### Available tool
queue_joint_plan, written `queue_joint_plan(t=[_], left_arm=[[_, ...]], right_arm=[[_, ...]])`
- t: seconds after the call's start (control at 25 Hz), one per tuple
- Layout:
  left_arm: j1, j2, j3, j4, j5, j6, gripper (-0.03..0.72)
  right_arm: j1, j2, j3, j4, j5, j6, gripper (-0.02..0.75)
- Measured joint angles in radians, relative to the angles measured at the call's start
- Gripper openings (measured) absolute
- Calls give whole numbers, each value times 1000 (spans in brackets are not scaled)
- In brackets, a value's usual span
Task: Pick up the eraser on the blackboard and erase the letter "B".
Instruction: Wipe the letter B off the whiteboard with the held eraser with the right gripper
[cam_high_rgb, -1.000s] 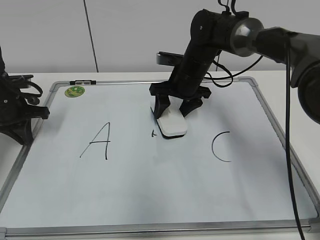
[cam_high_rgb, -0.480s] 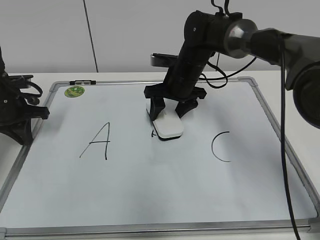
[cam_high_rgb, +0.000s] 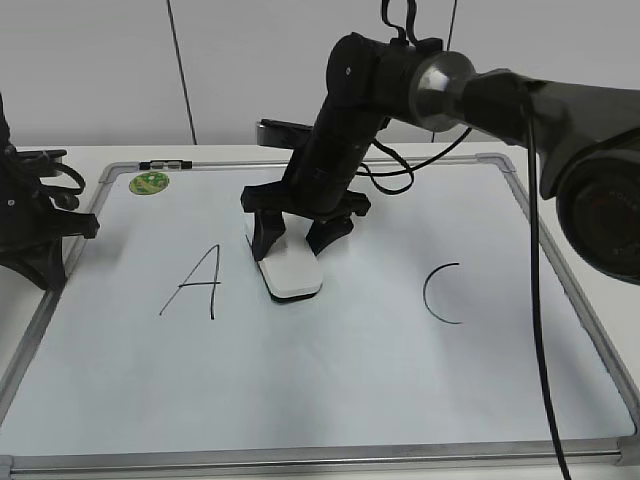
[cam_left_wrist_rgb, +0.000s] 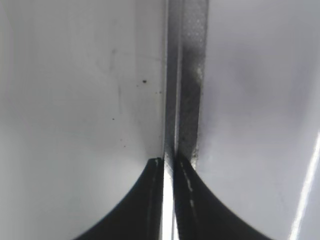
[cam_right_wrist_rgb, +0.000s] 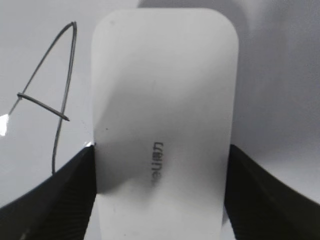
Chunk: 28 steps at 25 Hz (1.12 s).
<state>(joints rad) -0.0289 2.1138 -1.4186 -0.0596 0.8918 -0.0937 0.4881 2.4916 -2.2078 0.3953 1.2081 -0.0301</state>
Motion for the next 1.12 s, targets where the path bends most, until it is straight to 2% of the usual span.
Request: queue_joint_plan(t=[0.36, 0.84, 1.12], left_arm=[[0, 0, 0, 0, 0, 0, 40], [0, 0, 0, 0, 0, 0, 39], [0, 0, 0, 0, 0, 0, 40]], right_arm=[[6, 4, 0, 54, 0, 0, 540], [8, -2, 4, 58, 0, 0, 540], [-11, -49, 15, -102, 14, 13, 540]])
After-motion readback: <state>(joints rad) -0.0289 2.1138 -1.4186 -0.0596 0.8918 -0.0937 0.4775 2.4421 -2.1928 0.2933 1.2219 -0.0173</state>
